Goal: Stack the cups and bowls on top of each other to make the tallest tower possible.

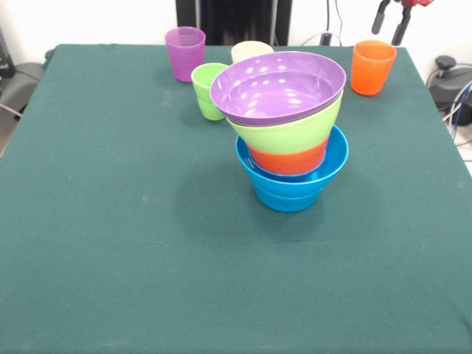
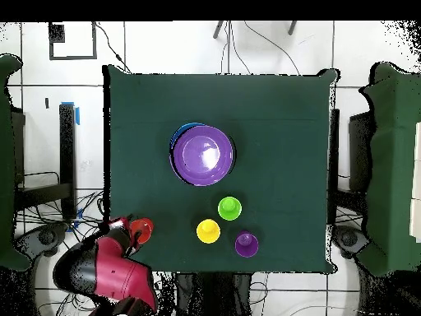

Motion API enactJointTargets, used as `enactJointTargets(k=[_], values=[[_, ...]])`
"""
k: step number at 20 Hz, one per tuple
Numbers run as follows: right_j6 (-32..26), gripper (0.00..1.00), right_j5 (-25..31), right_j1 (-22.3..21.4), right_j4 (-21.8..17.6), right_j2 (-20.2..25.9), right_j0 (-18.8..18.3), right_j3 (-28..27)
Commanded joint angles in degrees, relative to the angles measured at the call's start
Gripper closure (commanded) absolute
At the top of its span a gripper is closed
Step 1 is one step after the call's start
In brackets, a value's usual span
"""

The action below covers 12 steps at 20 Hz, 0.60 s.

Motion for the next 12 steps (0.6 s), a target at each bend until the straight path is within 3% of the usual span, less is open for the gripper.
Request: enactJointTargets(k=[1,12], values=[[9.15,0.0,-1.67,5.54,0.66,6.52,-1.97,-2.56],[10.04,0.0,-2.88,7.53,1.55,7.04,-1.58,-4.23]])
